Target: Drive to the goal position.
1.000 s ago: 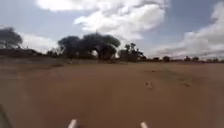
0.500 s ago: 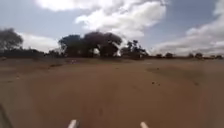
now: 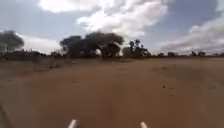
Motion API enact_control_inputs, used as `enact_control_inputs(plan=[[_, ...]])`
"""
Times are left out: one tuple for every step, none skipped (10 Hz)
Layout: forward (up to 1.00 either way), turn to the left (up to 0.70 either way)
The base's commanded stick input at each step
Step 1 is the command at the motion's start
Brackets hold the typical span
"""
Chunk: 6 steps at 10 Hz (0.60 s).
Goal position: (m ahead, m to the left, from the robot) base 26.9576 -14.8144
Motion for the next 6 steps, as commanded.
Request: enact_control_inputs(plan=[[0.70,0.00],[0.70,0.00],[0.70,0.00],[0.70,0.00],[0.70,0.00],[0.70,0.00]])
